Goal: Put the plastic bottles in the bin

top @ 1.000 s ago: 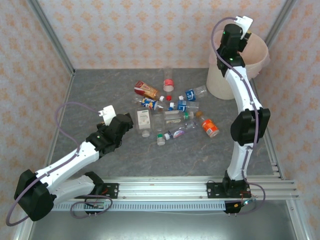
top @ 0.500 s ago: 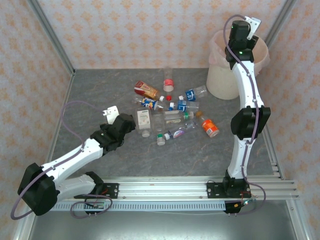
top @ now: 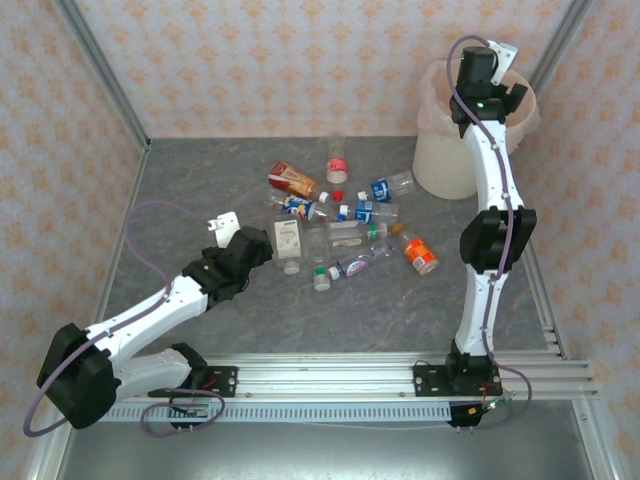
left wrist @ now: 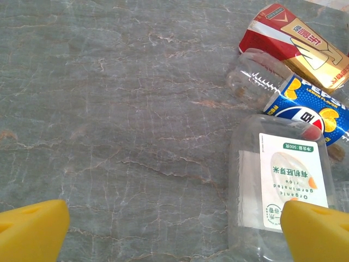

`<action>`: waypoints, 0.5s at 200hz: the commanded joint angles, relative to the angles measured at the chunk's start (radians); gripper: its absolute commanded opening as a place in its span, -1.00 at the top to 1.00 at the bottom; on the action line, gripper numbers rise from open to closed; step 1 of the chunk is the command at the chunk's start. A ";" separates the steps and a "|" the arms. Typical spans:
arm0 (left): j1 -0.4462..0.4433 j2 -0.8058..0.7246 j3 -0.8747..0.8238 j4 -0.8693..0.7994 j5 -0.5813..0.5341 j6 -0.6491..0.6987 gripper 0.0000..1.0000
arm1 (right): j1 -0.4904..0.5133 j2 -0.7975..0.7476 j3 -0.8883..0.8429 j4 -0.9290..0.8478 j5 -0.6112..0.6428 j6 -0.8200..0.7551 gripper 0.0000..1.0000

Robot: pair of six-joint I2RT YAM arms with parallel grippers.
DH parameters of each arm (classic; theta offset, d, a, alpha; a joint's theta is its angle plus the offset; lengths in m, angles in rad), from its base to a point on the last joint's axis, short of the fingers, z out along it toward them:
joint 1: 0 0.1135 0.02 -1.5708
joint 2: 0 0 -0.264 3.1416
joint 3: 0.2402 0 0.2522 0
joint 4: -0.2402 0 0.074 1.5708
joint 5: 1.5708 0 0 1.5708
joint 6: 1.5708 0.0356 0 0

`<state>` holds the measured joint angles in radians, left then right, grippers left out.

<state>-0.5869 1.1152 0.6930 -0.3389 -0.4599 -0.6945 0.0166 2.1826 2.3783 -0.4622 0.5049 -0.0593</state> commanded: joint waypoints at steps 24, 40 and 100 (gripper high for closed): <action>0.015 0.028 0.035 0.032 0.061 0.025 -1.00 | -0.003 -0.105 0.032 -0.123 -0.043 0.059 -0.98; 0.016 0.048 0.046 0.030 0.086 0.030 -1.00 | -0.004 -0.152 0.021 -0.173 -0.087 0.078 -0.98; 0.006 0.210 0.171 -0.029 0.168 0.014 -1.00 | -0.004 -0.510 -0.398 -0.029 -0.323 0.159 -0.98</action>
<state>-0.5800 1.2762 0.8093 -0.3325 -0.3302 -0.6804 0.0166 1.8248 2.1342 -0.5850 0.3046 0.0521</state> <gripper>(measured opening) 0.993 0.991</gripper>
